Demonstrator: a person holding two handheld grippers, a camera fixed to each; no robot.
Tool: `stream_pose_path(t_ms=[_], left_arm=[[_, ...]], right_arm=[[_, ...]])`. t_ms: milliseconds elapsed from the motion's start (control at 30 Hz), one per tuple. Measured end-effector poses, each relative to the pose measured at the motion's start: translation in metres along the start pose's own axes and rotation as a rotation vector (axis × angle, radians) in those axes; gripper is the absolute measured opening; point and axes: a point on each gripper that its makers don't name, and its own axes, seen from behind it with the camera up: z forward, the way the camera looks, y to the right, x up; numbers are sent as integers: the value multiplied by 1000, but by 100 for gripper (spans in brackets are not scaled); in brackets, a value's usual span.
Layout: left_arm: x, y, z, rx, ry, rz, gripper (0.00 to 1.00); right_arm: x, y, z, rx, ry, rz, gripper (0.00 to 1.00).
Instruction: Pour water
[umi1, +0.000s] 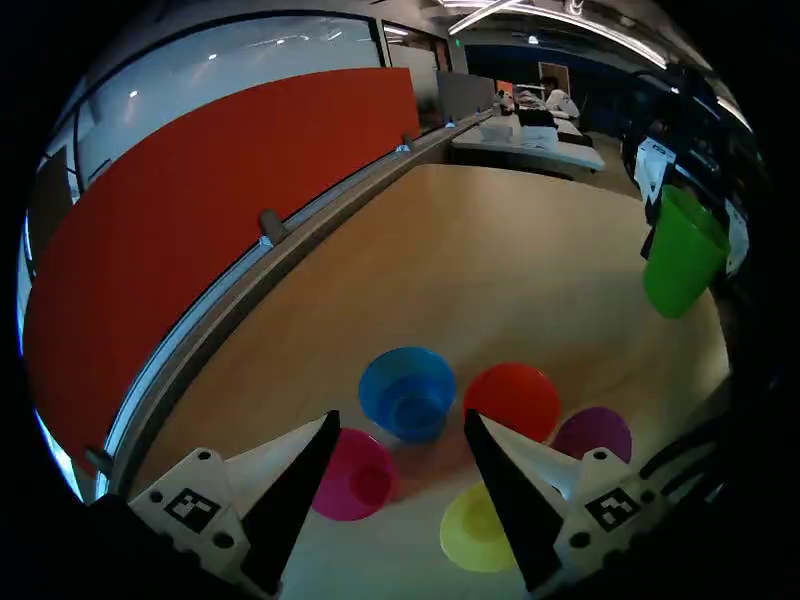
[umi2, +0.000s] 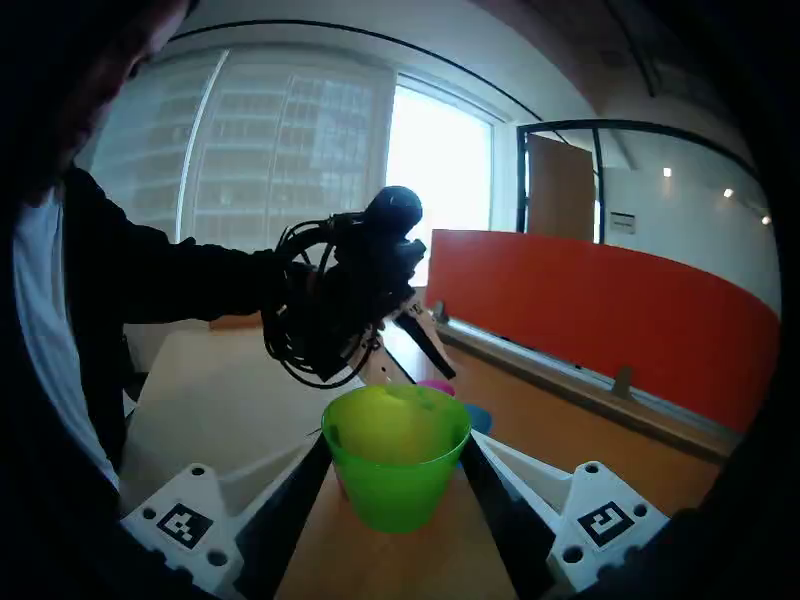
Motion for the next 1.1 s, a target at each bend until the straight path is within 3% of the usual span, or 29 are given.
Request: stream_pose_path(t_ms=[1100], left_arm=[[-7, 7, 25, -5, -37, 31, 92]], right_arm=[[-9, 4, 0, 0, -6, 8, 91]])
